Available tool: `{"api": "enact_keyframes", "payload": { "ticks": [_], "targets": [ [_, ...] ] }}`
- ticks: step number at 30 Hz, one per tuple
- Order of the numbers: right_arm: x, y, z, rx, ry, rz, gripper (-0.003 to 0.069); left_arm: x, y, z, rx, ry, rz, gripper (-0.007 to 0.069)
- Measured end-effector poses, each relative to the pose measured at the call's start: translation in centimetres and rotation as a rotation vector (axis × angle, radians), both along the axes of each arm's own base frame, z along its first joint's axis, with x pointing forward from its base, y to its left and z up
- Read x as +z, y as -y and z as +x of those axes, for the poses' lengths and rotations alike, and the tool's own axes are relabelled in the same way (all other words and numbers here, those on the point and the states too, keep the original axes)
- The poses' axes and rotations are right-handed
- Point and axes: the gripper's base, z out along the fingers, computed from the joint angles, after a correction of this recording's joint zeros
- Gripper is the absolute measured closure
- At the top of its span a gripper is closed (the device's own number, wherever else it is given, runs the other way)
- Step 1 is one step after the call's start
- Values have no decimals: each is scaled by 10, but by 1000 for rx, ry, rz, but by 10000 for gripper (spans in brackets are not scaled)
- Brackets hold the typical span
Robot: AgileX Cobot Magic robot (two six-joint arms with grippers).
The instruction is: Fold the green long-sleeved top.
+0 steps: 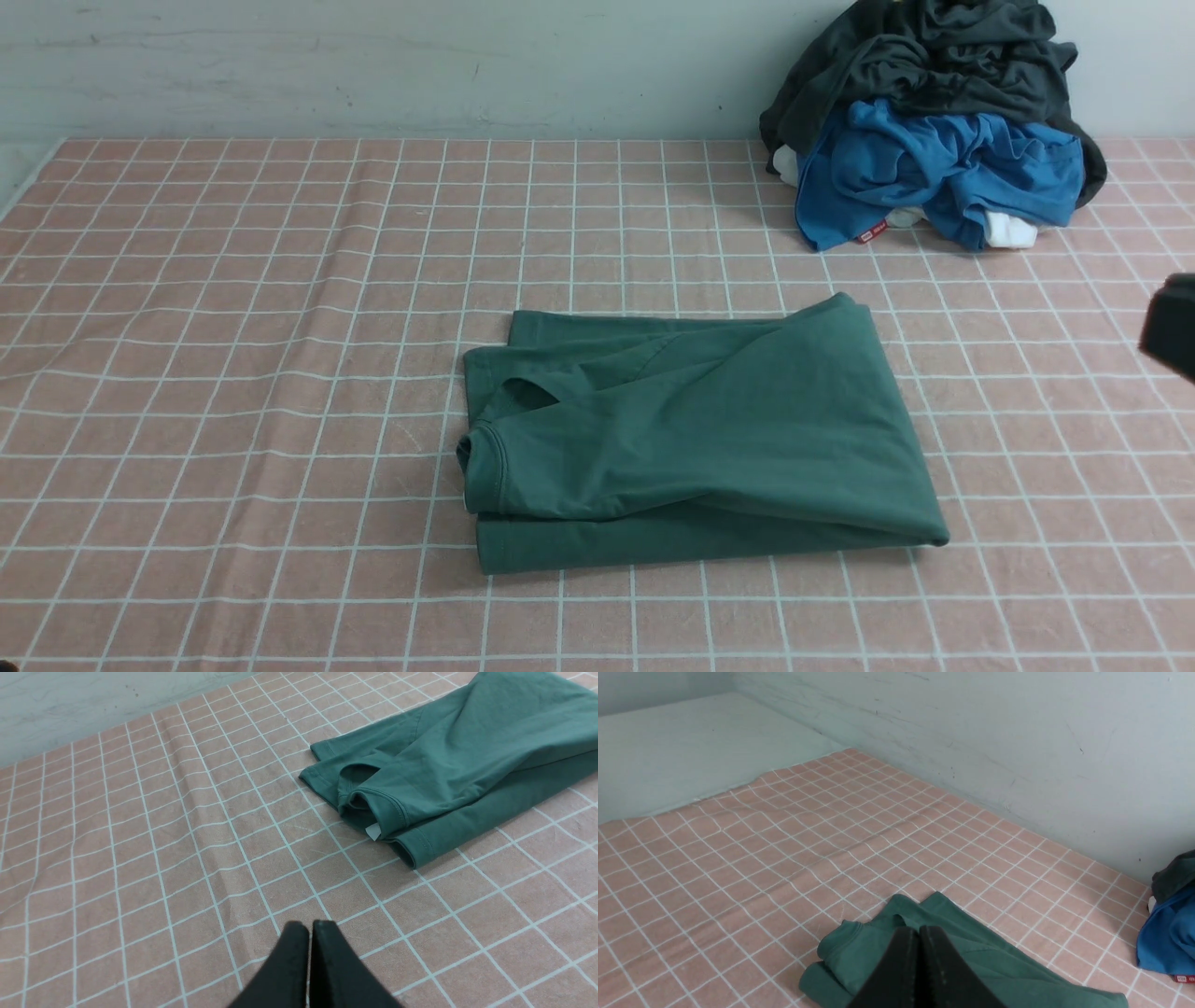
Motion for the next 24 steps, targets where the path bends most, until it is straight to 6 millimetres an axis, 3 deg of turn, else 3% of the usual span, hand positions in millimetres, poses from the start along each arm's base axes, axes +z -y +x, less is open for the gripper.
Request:
{"api": "enact_keyframes", "payload": {
  "ticks": [7, 11, 13, 16, 19, 24],
  "targets": [
    [-67, 30, -7, -228, 87, 162, 673, 0, 0, 0, 0, 0, 0, 628],
    [-122, 53, -17, -459, 80, 162, 673, 0, 0, 0, 0, 0, 0, 628],
    [-133, 58, -19, -524, 81, 155, 673, 0, 0, 0, 0, 0, 0, 628],
    [-171, 69, -26, -685, 92, 118, 673, 0, 0, 0, 0, 0, 0, 628],
    [-191, 75, -29, -784, 59, 106, 673, 0, 0, 0, 0, -1, 0, 628],
    [-202, 78, -32, -844, -66, 117, 673, 0, 0, 0, -1, 1, -1, 628]
  ]
}}
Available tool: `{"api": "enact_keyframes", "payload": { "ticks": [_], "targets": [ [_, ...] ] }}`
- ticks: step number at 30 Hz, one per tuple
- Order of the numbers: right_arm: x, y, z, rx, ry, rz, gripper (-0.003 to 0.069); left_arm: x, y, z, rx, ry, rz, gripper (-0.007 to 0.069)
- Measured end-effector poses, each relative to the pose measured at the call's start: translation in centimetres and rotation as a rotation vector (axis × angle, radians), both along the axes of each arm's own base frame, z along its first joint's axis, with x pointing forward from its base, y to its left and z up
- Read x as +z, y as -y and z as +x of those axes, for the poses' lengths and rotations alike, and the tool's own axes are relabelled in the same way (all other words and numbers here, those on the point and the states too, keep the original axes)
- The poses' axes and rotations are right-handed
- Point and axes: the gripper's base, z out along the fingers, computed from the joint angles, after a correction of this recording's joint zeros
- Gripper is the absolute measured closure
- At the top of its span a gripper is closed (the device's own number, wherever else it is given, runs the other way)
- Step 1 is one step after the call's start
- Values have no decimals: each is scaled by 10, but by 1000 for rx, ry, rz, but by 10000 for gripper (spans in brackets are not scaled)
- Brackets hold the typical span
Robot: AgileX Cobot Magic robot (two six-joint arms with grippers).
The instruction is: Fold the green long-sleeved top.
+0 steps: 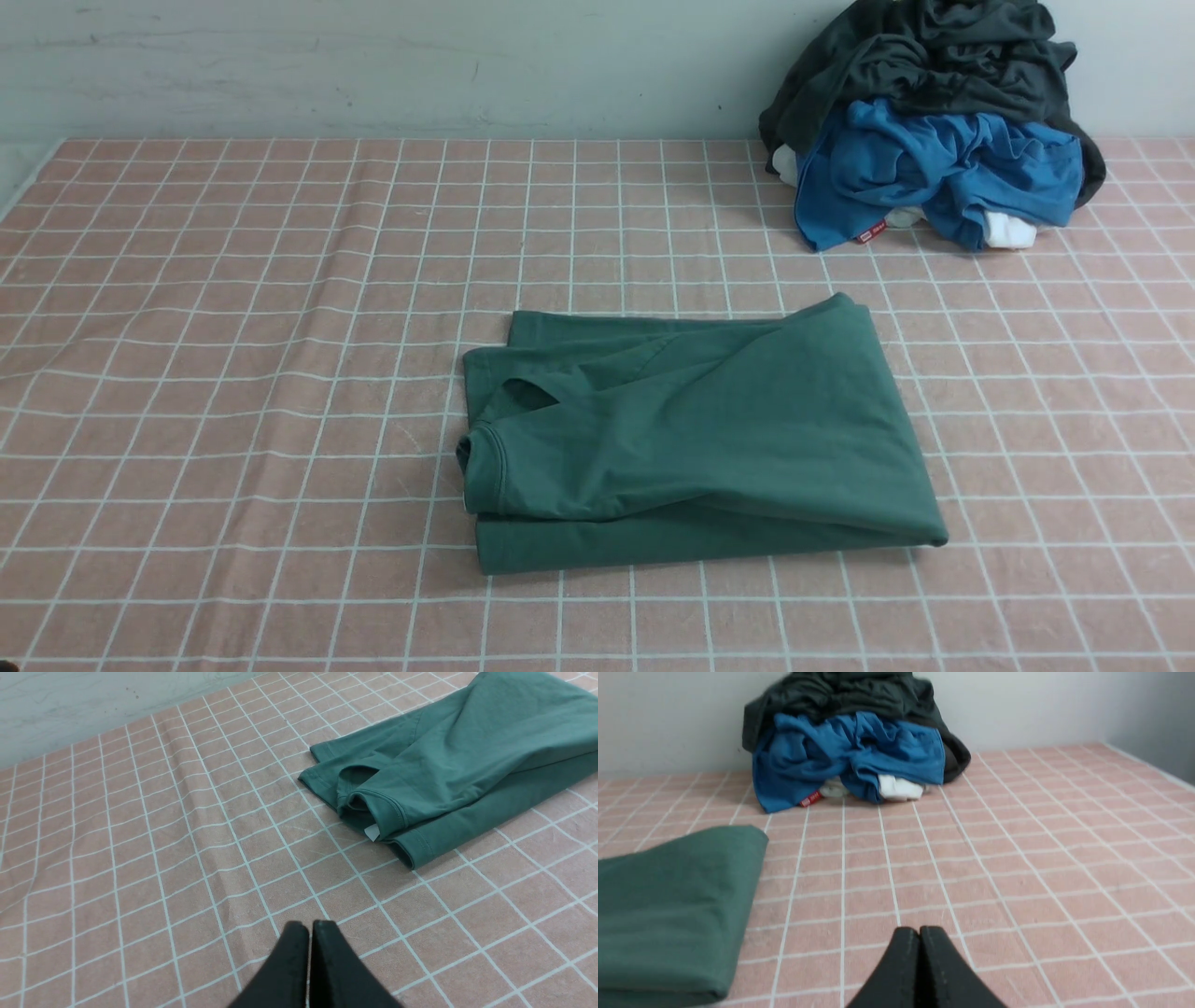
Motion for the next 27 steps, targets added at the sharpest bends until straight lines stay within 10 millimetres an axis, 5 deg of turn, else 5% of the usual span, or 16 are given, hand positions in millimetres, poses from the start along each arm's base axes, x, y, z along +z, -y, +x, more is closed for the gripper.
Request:
{"api": "enact_keyframes", "payload": {
  "ticks": [27],
  "targets": [
    [-1, -6, 0, 104, -15, -12, 673, 0, 0, 0, 0, 0, -1, 628]
  ]
}}
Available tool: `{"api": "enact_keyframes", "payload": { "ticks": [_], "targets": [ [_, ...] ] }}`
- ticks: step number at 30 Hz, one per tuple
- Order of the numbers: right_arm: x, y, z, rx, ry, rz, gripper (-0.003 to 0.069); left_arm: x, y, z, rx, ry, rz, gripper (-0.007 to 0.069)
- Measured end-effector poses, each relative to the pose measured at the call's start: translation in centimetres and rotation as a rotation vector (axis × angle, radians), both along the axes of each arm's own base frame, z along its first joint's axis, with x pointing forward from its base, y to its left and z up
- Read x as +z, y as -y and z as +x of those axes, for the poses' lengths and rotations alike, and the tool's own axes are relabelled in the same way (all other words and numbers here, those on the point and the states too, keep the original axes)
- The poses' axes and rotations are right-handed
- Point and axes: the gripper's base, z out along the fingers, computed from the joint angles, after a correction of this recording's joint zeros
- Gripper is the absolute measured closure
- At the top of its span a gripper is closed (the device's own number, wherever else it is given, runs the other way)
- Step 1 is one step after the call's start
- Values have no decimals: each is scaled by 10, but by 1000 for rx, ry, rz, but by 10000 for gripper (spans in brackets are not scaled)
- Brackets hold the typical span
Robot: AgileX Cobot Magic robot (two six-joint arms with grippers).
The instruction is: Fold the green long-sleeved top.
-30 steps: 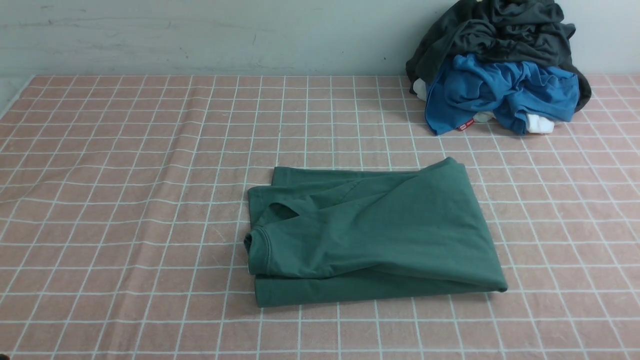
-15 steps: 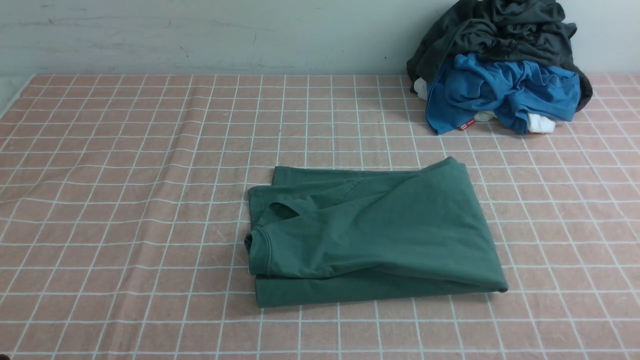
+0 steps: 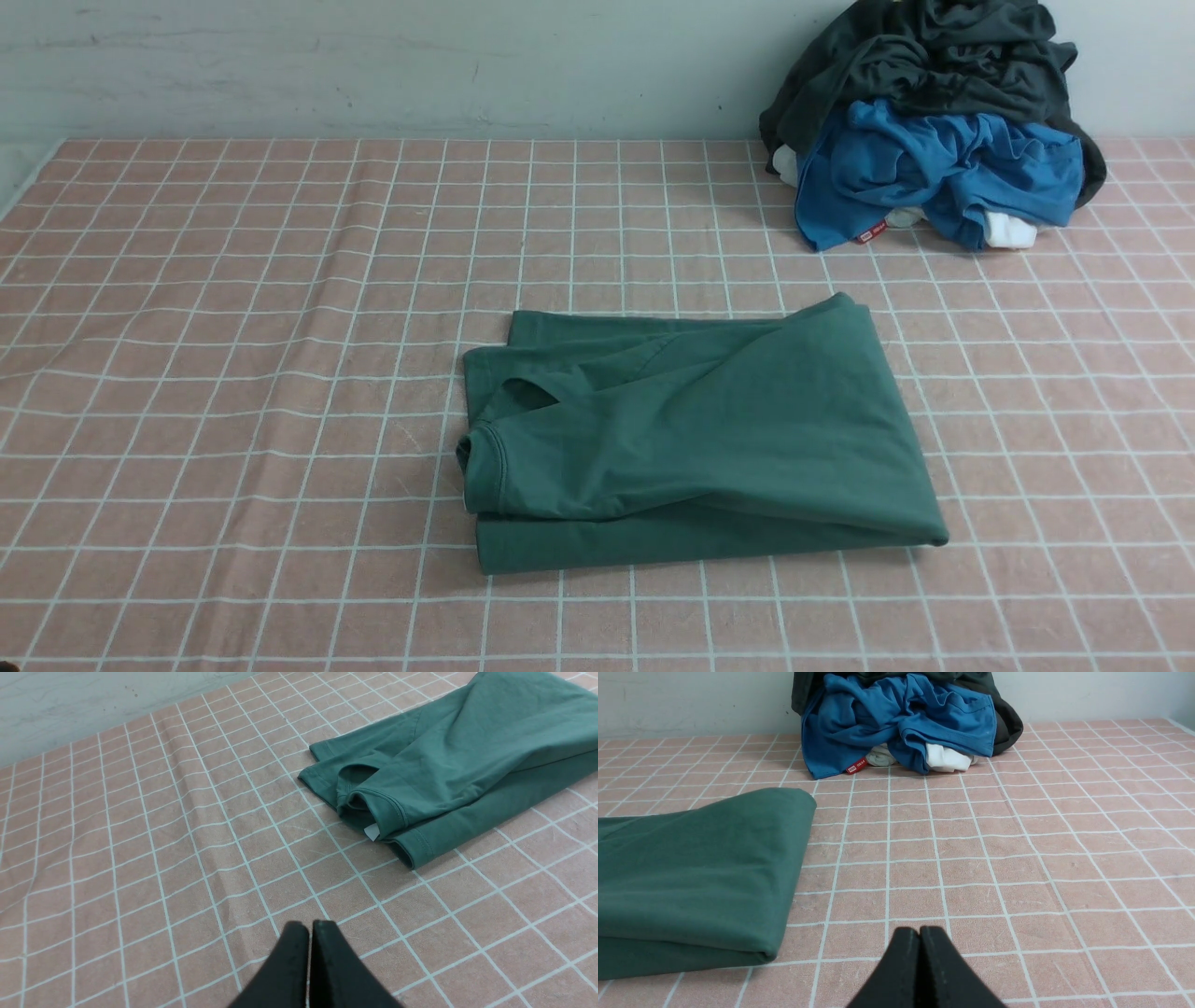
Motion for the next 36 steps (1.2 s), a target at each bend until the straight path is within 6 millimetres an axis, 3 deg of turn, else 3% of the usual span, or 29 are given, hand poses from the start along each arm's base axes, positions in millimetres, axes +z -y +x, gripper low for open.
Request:
{"api": "enact_keyframes", "payload": {
  "ticks": [36],
  "targets": [
    [0, 0, 0, 0, 0, 0, 673, -2, -1, 6, 21, 52, 4, 628]
  ]
}}
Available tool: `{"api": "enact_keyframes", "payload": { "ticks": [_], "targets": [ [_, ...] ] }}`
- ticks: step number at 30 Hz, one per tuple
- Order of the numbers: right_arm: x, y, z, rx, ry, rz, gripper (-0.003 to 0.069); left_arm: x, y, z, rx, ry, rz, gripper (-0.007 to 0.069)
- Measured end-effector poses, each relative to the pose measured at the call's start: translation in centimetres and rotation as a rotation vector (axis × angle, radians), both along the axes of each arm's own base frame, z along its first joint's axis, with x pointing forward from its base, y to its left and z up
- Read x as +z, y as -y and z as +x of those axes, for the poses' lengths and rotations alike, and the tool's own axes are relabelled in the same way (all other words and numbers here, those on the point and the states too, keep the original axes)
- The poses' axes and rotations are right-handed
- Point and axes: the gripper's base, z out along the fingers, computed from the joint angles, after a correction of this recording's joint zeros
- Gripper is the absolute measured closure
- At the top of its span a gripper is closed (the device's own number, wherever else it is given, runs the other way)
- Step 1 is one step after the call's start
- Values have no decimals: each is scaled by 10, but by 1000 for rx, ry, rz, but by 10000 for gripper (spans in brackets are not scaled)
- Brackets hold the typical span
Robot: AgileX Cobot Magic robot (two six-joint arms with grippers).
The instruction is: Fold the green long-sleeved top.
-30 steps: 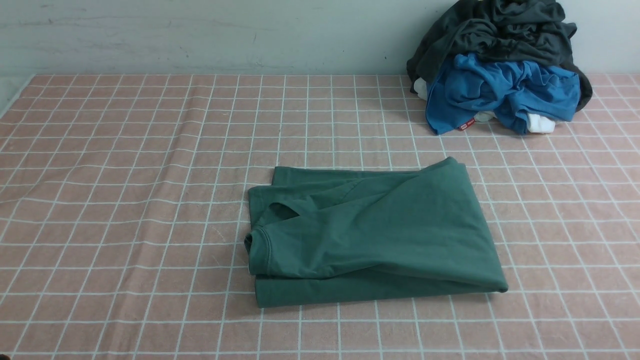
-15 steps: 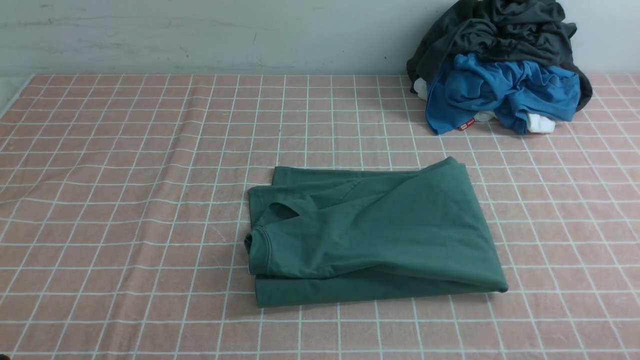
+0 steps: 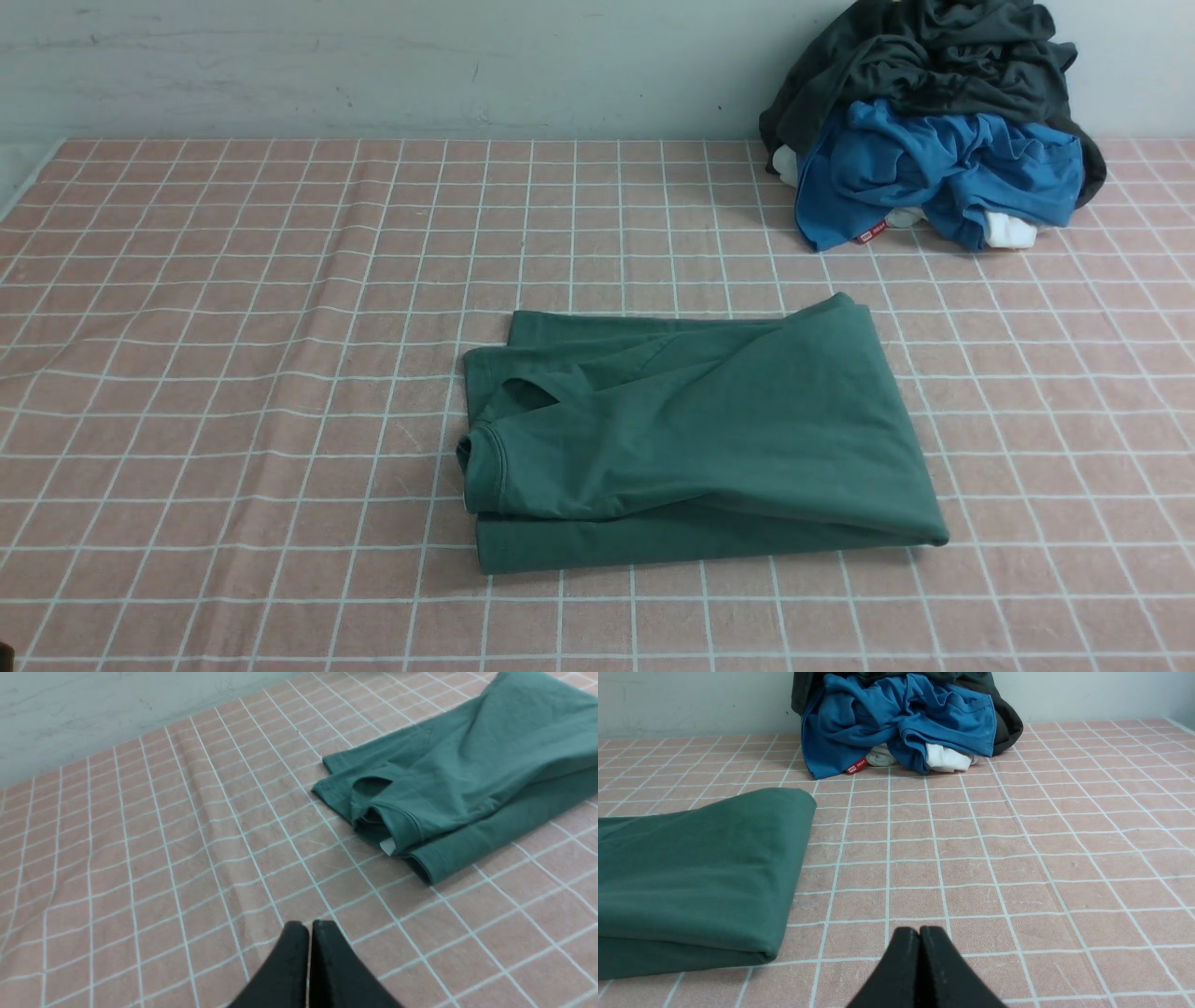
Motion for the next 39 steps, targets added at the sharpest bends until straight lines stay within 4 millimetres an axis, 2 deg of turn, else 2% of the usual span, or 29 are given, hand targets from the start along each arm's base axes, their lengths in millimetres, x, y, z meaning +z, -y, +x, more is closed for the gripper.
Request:
{"api": "enact_keyframes", "payload": {
  "ticks": [3, 6, 7, 10, 14, 17, 39],
  "targets": [
    [0, 0, 0, 0, -1, 0, 673, -10, -2, 12, 58, 89, -1, 628],
    [0, 0, 0, 0, -1, 0, 673, -29, -6, 24, 155, 173, -24, 628],
    [0, 0, 0, 0, -1, 0, 673, -28, -7, 24, 162, 186, -28, 628],
    [0, 0, 0, 0, -1, 0, 673, -54, -11, 29, 251, 226, -75, 628],
    [0, 0, 0, 0, -1, 0, 673, -86, -14, 32, 332, 137, -148, 628],
    [0, 0, 0, 0, -1, 0, 673, -104, -15, 32, 362, 65, -164, 628],
    [0, 0, 0, 0, -1, 0, 673, -106, -16, 32, 368, 44, -163, 628]
  ]
}}
